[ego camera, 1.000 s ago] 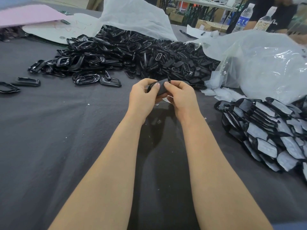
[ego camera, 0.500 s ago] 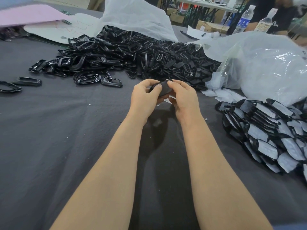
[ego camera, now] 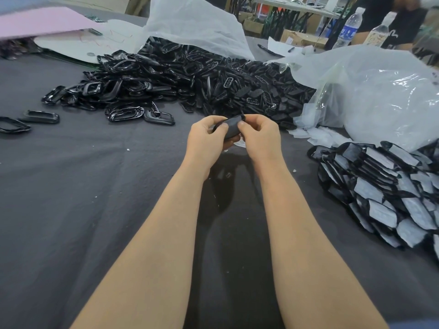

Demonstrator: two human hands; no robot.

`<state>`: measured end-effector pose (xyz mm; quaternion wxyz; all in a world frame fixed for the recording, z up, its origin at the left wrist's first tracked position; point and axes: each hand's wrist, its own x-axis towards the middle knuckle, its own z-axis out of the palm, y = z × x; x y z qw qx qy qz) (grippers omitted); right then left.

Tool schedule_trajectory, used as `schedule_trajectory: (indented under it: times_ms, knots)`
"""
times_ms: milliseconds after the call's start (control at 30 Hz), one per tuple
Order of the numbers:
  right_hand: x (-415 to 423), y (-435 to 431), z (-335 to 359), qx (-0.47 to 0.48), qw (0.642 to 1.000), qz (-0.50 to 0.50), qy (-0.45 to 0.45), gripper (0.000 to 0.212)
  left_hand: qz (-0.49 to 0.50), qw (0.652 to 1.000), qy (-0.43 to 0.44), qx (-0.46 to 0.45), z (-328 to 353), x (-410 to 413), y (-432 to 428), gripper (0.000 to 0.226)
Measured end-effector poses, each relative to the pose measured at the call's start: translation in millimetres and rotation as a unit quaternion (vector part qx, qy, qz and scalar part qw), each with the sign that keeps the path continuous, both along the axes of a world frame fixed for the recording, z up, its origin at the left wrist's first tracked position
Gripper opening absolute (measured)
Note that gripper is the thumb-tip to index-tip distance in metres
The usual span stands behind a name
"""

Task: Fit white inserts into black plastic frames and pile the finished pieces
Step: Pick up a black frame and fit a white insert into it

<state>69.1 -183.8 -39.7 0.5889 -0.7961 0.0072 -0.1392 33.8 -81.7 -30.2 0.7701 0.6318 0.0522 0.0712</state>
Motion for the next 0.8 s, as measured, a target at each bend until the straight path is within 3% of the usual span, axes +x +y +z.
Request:
schedule_trajectory:
  times_ms: [267,533,800]
  knots:
    - [-1,4,-2,0.003,0.999,0.045,0.018,0.03,0.023,1.0,0.013,-0.012,-1,2,1,0.014]
    - [-3,3,1,0.014,1.0,-0.013,0.006,0.022,-0.001,0.997,-0.008,0.071,-7,5,2,0.016]
    - [-6,1,1,0.038,0.999,0.033,0.013,0.019,0.021,0.996,-0.013,0.091,-12,10,4,0.019]
